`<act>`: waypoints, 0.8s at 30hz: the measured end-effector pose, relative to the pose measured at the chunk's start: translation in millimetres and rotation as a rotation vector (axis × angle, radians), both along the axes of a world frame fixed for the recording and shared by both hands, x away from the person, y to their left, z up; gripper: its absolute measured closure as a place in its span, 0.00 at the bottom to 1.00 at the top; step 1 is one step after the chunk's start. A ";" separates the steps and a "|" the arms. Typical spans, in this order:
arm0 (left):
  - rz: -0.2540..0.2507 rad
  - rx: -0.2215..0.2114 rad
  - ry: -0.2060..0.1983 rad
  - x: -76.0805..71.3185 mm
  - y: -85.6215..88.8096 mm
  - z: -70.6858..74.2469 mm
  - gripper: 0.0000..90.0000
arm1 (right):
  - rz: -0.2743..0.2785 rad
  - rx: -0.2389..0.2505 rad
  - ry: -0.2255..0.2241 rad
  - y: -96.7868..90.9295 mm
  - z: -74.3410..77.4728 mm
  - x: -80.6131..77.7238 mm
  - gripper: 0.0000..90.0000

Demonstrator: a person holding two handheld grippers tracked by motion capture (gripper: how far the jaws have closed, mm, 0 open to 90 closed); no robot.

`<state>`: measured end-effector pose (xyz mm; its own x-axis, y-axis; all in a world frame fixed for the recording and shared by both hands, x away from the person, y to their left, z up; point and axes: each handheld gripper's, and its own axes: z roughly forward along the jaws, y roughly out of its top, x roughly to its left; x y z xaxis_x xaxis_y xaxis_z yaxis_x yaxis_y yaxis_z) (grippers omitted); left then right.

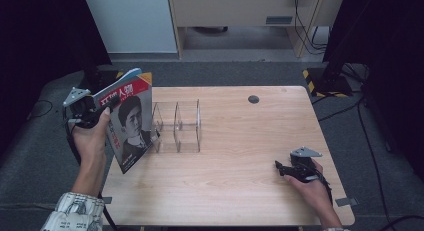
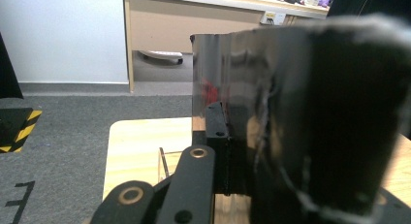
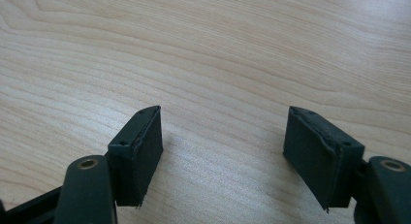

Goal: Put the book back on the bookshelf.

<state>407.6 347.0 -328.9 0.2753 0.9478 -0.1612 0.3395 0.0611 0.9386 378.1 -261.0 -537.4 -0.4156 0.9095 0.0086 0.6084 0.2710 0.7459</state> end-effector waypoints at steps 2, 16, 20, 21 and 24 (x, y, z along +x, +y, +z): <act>0.002 0.001 -0.002 0.1 -0.6 -0.5 0.96 | 0.000 0.000 0.000 0.0 0.0 0.0 0.34; 0.053 0.011 -0.027 0.8 -2.2 -0.1 0.96 | 0.000 0.000 0.000 0.0 0.0 0.0 0.34; 0.074 0.015 -0.041 -0.4 -2.9 0.4 0.96 | 0.001 0.000 0.001 -0.1 0.1 0.0 0.34; 0.074 0.015 -0.041 -0.4 -2.9 0.4 0.96 | 0.001 0.000 0.001 -0.1 0.1 0.0 0.34; 0.083 0.004 -0.051 -0.6 -3.0 -1.1 0.96 | 0.004 -0.001 0.000 -0.2 0.1 0.1 0.34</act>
